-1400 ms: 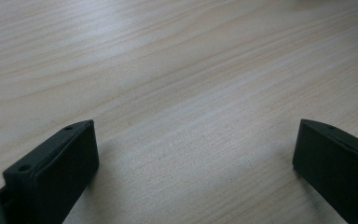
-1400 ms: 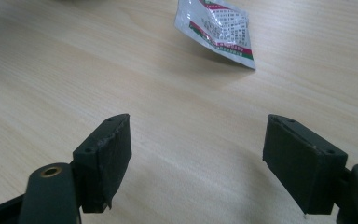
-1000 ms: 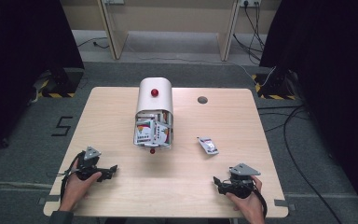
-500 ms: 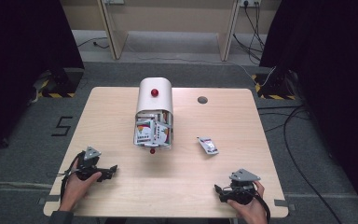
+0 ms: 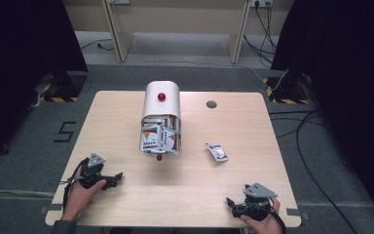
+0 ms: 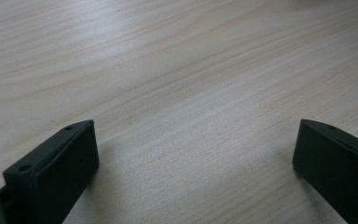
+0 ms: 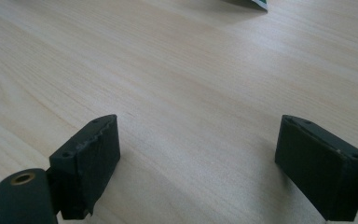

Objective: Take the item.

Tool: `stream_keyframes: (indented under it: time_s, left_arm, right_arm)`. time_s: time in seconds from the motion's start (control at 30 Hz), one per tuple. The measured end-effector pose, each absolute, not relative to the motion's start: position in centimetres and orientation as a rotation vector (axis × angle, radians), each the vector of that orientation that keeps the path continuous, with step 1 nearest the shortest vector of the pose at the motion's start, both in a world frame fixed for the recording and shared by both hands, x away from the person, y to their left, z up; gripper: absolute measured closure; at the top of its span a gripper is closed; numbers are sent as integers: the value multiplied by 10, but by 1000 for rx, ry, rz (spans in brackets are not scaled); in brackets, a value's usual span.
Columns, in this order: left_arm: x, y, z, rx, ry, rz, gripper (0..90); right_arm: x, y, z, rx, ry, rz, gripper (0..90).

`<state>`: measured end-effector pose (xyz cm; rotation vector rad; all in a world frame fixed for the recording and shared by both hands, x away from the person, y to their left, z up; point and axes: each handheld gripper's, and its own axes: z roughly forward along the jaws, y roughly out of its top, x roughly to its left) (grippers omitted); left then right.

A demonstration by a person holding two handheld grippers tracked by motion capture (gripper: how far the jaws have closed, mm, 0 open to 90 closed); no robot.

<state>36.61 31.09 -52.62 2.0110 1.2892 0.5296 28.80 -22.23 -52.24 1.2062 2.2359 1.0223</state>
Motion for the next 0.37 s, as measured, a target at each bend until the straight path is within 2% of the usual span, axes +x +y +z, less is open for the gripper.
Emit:
stream_keyframes:
  time_s: [0.37]
  left_arm:
    - [366,311,-526,2011,1289,530,0]
  right_arm:
    - [283,-223,-525,1198,2208,1051,147]
